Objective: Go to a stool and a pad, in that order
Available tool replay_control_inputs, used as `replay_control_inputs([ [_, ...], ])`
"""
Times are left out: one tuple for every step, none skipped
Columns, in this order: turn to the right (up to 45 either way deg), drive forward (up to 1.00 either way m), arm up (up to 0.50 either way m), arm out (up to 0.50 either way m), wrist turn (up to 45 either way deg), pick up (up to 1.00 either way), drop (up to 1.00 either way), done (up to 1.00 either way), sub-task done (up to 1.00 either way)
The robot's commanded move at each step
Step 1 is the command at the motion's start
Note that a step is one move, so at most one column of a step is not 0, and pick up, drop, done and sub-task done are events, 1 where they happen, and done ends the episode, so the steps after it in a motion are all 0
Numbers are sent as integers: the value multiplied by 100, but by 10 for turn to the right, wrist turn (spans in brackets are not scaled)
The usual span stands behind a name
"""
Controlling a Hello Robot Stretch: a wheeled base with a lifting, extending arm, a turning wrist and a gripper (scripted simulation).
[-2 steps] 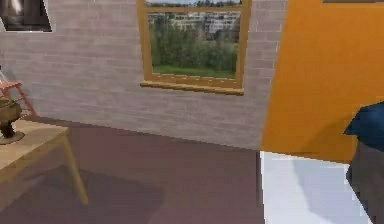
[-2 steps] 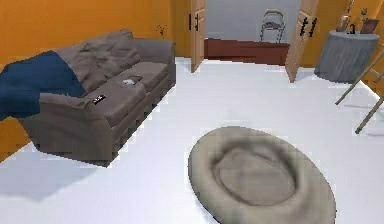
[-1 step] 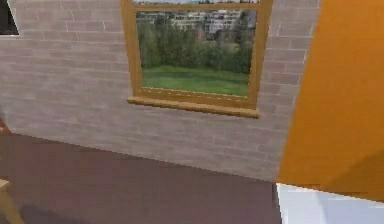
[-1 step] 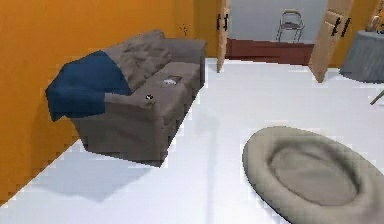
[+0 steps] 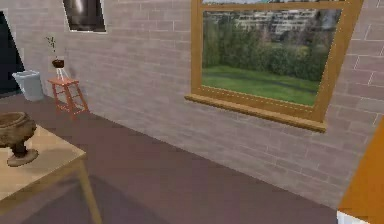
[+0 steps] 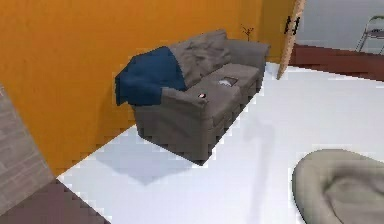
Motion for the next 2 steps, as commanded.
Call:
replay_control_inputs([
  [-30,0,0,0,0,0,0,0,0],
  [0,100,0,0,0,0,0,0,0],
])
